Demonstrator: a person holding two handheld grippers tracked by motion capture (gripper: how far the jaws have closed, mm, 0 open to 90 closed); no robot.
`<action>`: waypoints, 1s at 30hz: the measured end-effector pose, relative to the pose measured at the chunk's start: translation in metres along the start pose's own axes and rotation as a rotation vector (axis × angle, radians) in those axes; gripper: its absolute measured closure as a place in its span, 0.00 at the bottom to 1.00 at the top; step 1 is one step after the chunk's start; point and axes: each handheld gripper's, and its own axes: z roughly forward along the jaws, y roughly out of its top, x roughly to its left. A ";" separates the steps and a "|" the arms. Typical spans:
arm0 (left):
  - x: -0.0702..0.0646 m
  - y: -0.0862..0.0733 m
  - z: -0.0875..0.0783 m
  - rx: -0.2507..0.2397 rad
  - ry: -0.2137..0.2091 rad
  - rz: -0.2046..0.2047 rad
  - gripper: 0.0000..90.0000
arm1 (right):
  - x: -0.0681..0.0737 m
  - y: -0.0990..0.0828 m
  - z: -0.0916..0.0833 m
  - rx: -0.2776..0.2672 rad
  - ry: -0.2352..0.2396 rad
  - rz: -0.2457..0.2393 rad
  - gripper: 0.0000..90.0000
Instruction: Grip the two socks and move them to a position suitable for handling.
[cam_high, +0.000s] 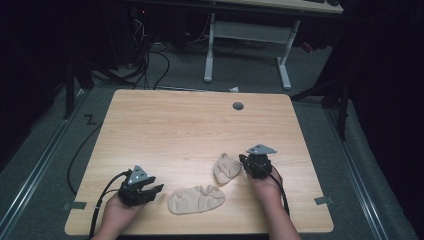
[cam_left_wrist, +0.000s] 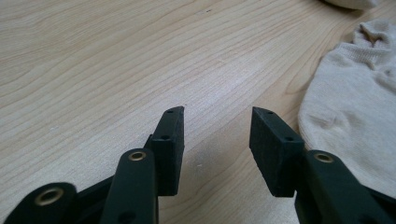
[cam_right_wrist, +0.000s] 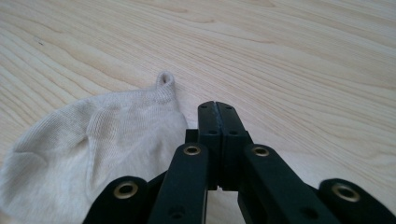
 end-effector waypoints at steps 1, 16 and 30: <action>0.000 0.000 0.000 -0.001 0.000 0.000 0.62 | 0.002 0.001 0.005 0.006 0.004 -0.012 1.00; 0.001 -0.001 -0.001 -0.005 0.002 -0.002 0.62 | 0.014 -0.018 -0.002 0.092 0.025 -0.049 0.99; -0.003 0.002 0.000 -0.002 0.001 0.022 0.62 | 0.074 -0.008 -0.009 0.014 0.116 -0.125 0.68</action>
